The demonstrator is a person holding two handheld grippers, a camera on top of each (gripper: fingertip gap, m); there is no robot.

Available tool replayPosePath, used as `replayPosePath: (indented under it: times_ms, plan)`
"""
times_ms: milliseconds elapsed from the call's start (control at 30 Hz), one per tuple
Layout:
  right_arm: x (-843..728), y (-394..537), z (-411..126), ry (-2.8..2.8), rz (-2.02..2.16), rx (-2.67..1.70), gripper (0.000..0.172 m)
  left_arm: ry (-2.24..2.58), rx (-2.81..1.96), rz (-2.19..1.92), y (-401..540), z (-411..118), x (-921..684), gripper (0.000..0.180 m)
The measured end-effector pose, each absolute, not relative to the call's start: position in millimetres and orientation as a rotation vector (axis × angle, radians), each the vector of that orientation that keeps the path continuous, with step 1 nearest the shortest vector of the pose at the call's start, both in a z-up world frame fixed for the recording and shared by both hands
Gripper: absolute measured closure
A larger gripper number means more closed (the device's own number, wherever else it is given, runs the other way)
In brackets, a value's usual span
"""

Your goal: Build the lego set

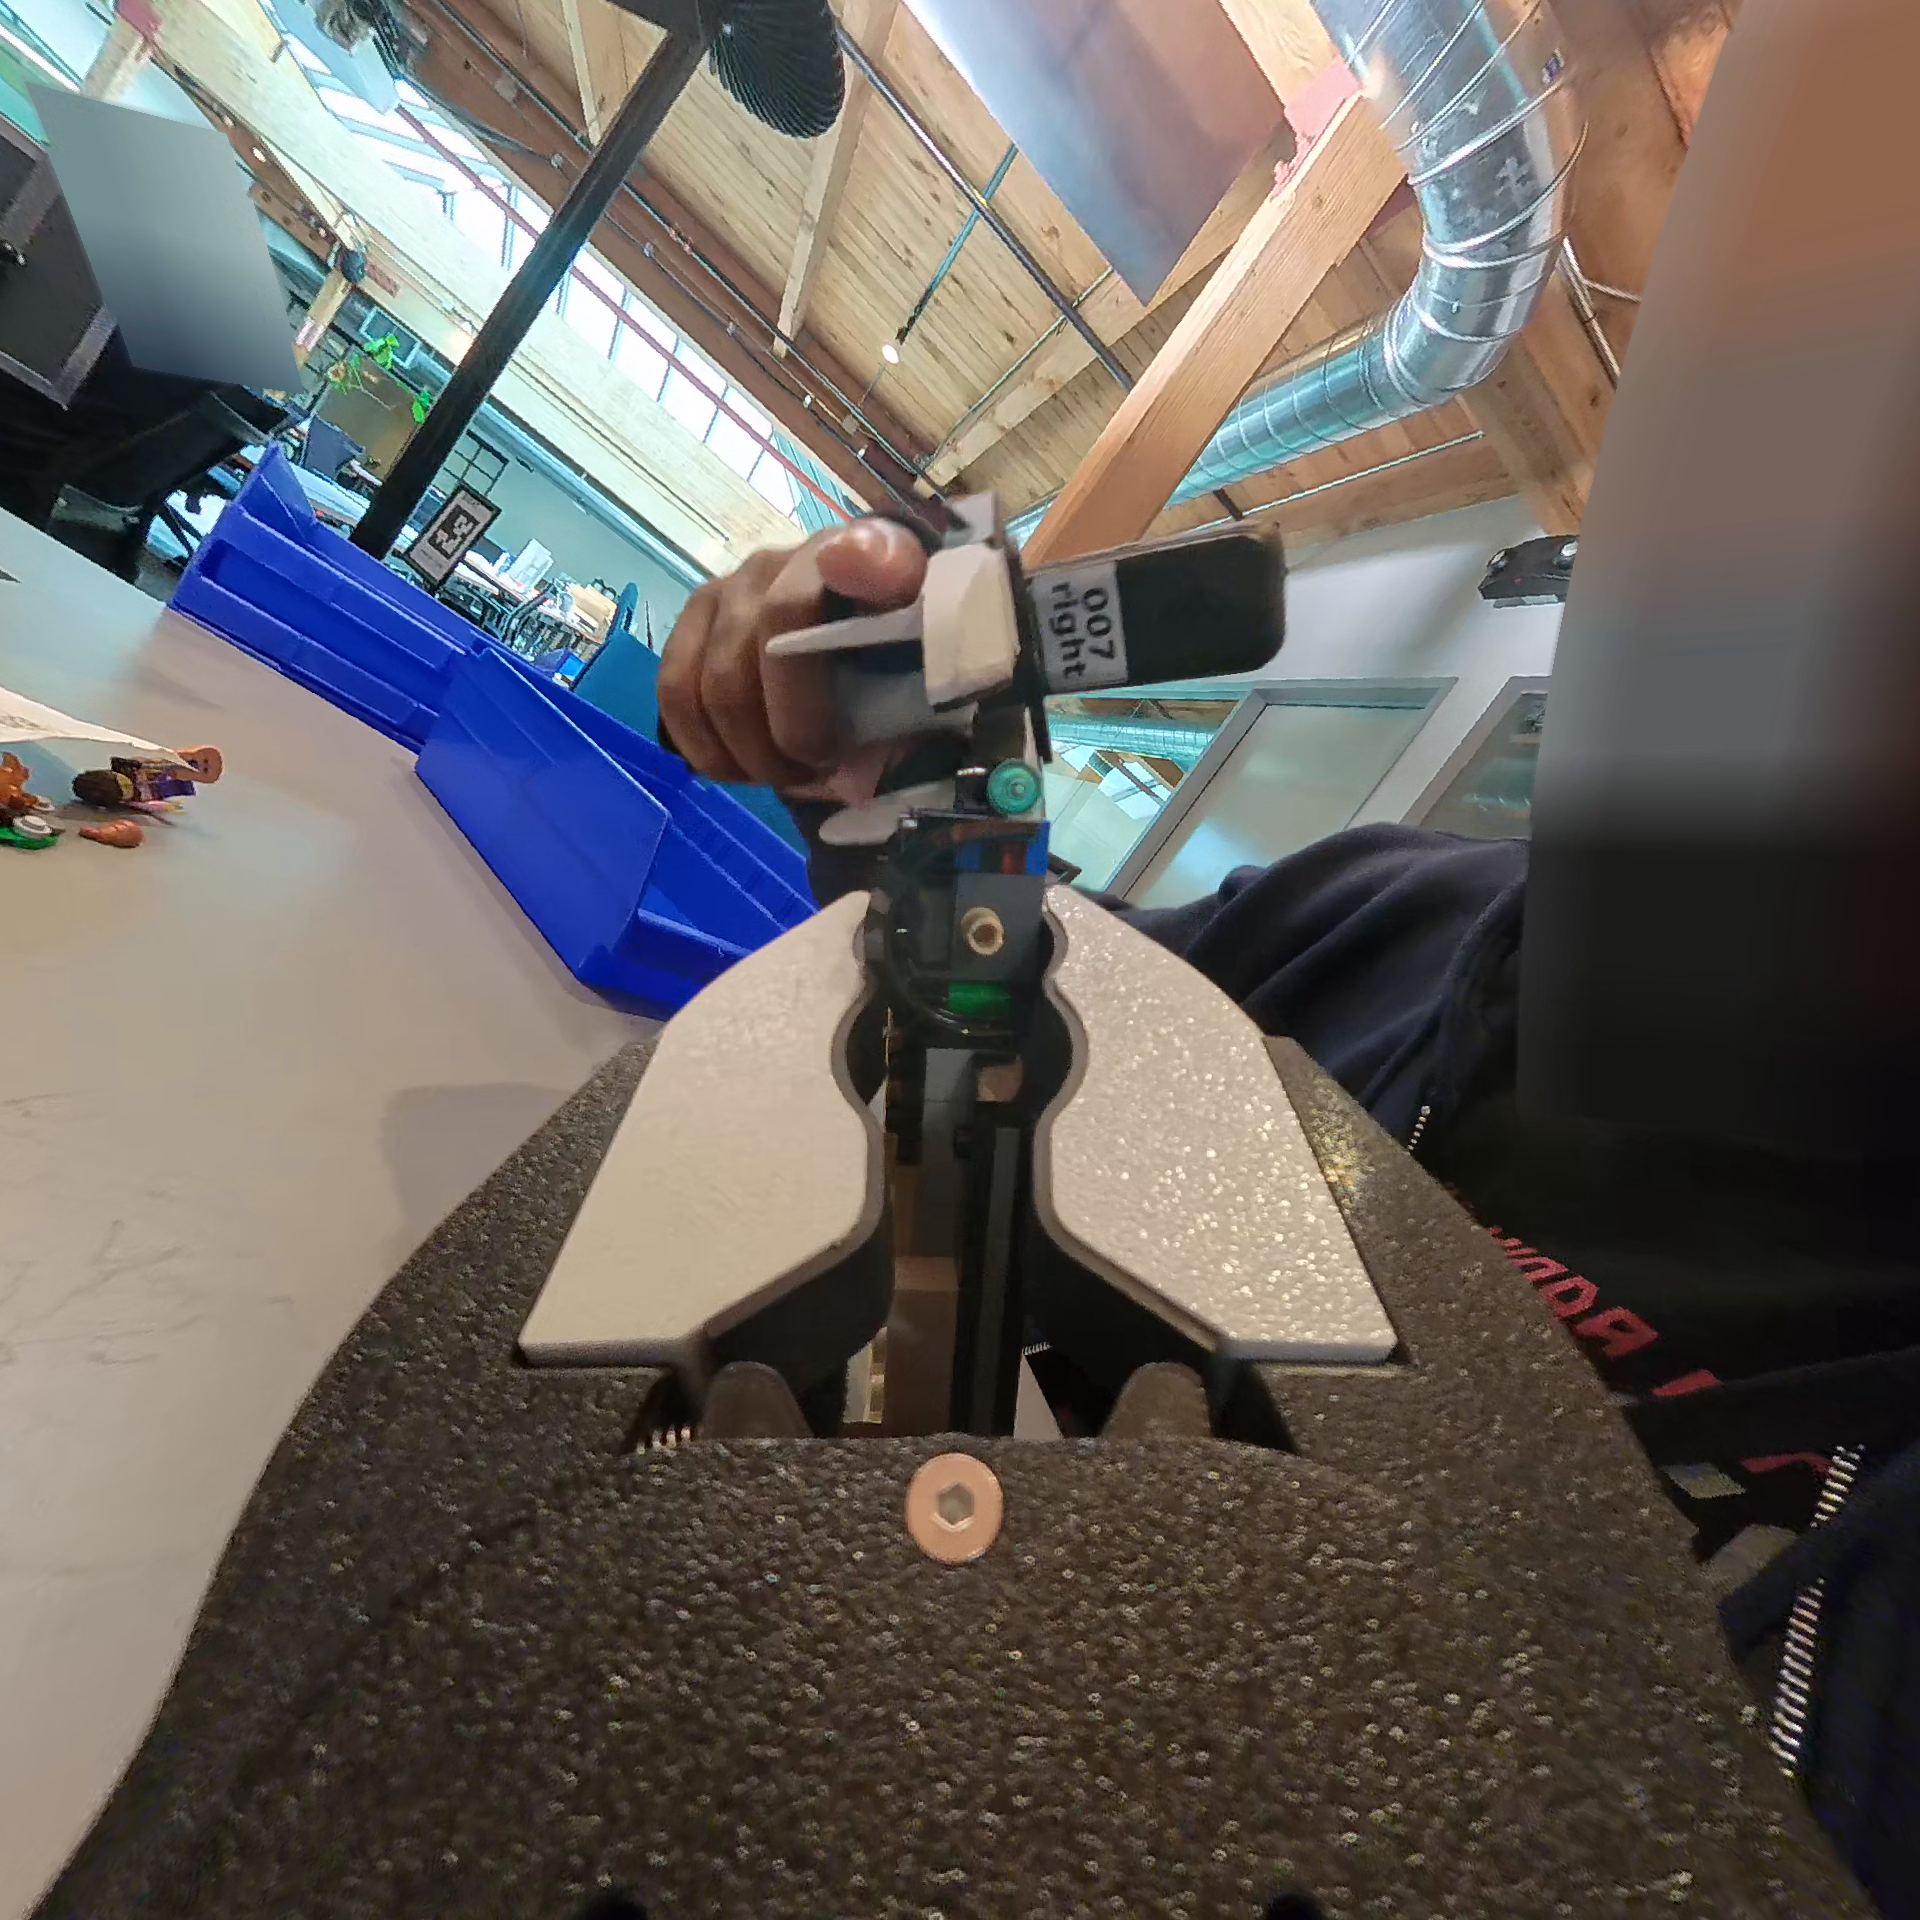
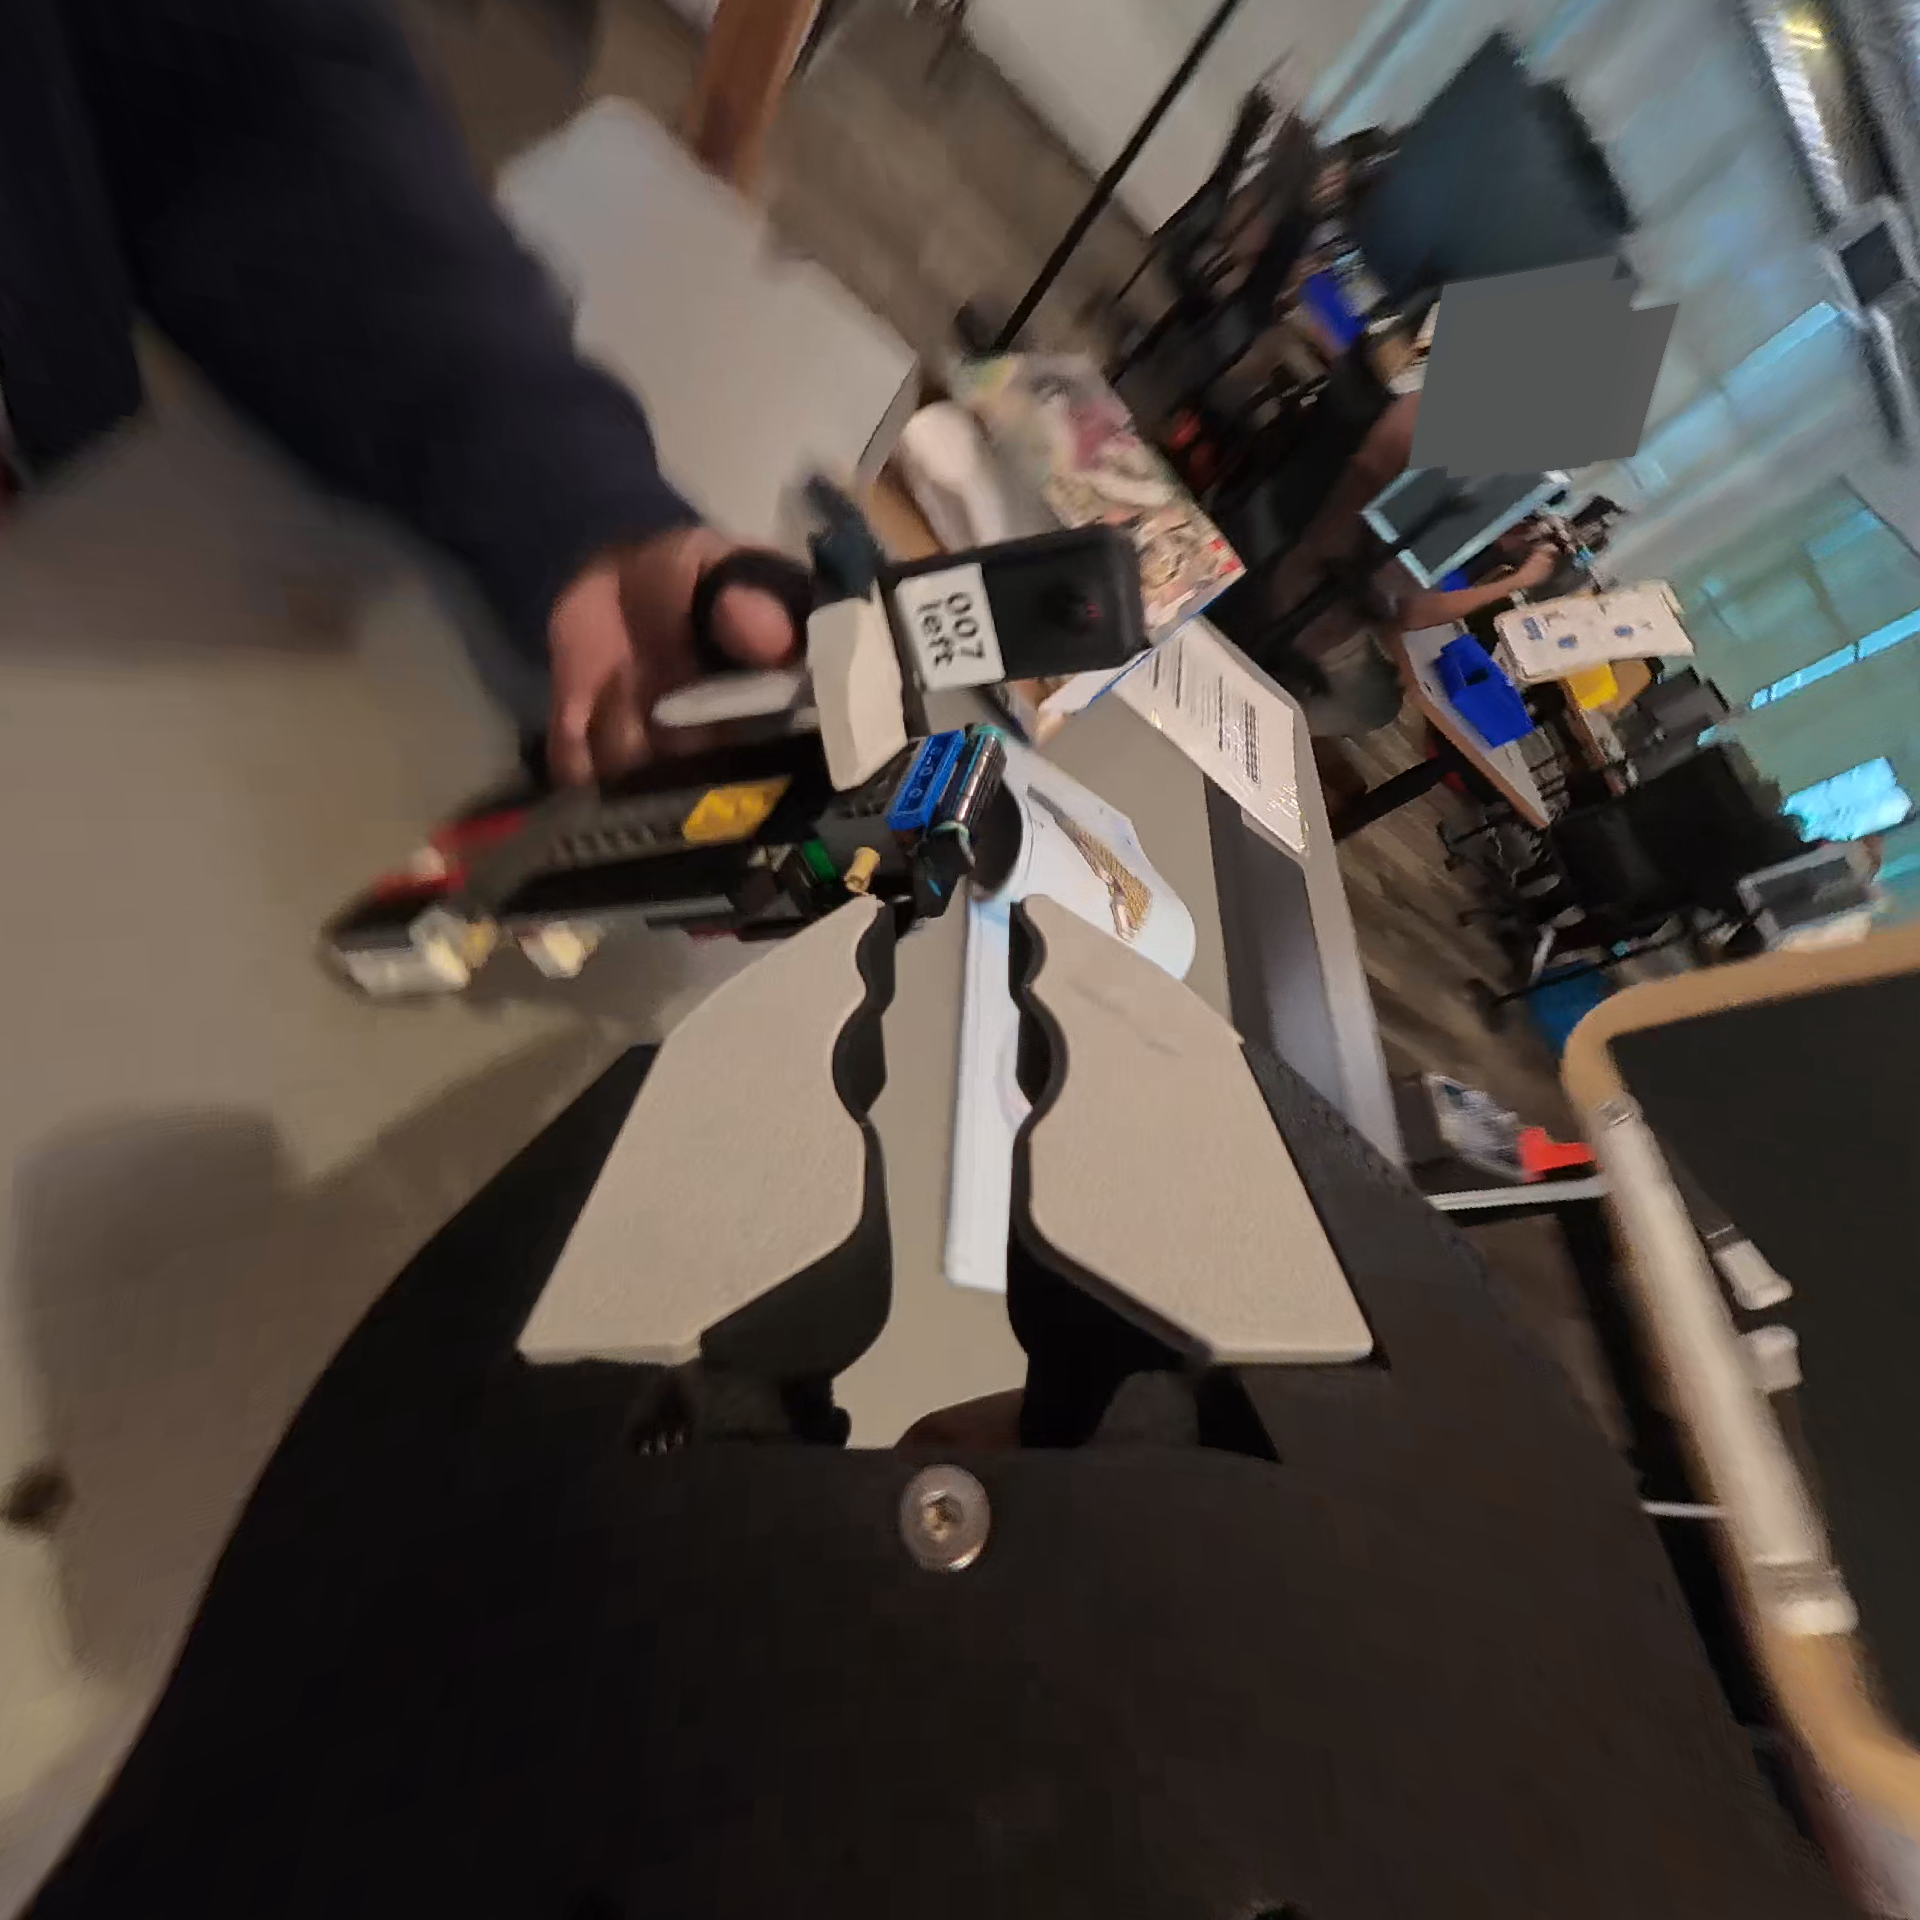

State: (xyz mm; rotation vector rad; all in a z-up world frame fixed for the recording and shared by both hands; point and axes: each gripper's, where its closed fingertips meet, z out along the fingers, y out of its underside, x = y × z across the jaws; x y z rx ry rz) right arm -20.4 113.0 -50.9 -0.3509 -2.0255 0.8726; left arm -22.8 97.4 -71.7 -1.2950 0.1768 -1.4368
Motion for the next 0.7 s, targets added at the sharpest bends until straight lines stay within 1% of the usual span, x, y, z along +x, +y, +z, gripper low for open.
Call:
replayPosePath:
  times_ms: [200, 333, 633, 700]
  plan:
    - [-19.3, 107.2, -47.4, -2.165, 0.686, -0.133, 0.157, 0.186, -1.326, -1.455, 97.0, -75.0, -18.0, 0.155]
    - [-21.4, 107.5, -52.3, -2.229, 0.601, -0.079, 0.158, 0.182, -1.325, -1.473, 96.6, -75.2, -17.1, 0.155]
    - [-22.0, 103.9, -54.6, -2.21, 0.633, -0.08, 0.17, 0.176, -1.328, -1.484, 96.6, -75.4, -17.3, 0.155]
    - [-22.5, 103.8, -54.4, -2.189, 0.64, -0.093, 0.17, 0.177, -1.33, -1.495, 96.2, -75.4, -17.8, 0.155]
